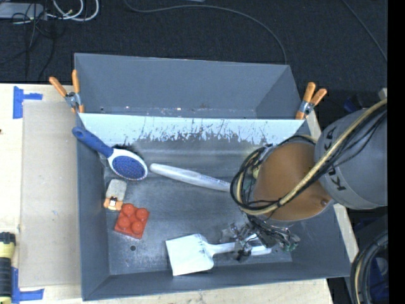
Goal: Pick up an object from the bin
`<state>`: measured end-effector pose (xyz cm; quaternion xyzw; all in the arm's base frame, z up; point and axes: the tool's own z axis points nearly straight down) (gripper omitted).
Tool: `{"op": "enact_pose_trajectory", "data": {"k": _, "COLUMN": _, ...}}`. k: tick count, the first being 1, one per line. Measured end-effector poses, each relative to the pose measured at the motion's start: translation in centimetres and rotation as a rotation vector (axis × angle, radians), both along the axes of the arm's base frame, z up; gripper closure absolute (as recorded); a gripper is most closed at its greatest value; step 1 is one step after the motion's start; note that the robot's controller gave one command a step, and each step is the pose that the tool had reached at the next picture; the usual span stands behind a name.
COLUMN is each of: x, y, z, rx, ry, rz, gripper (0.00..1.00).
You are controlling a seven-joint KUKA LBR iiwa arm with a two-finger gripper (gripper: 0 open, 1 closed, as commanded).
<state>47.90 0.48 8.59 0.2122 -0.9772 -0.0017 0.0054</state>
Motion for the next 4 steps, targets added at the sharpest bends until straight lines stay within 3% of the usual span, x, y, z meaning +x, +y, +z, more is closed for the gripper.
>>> {"op": "enact_pose_trajectory", "data": {"k": 4, "x": 0.1, "y": 0.1, "z": 5.1, "rx": 0.000, "ry": -0.003, "rz": -0.004, "gripper": 1.00}}
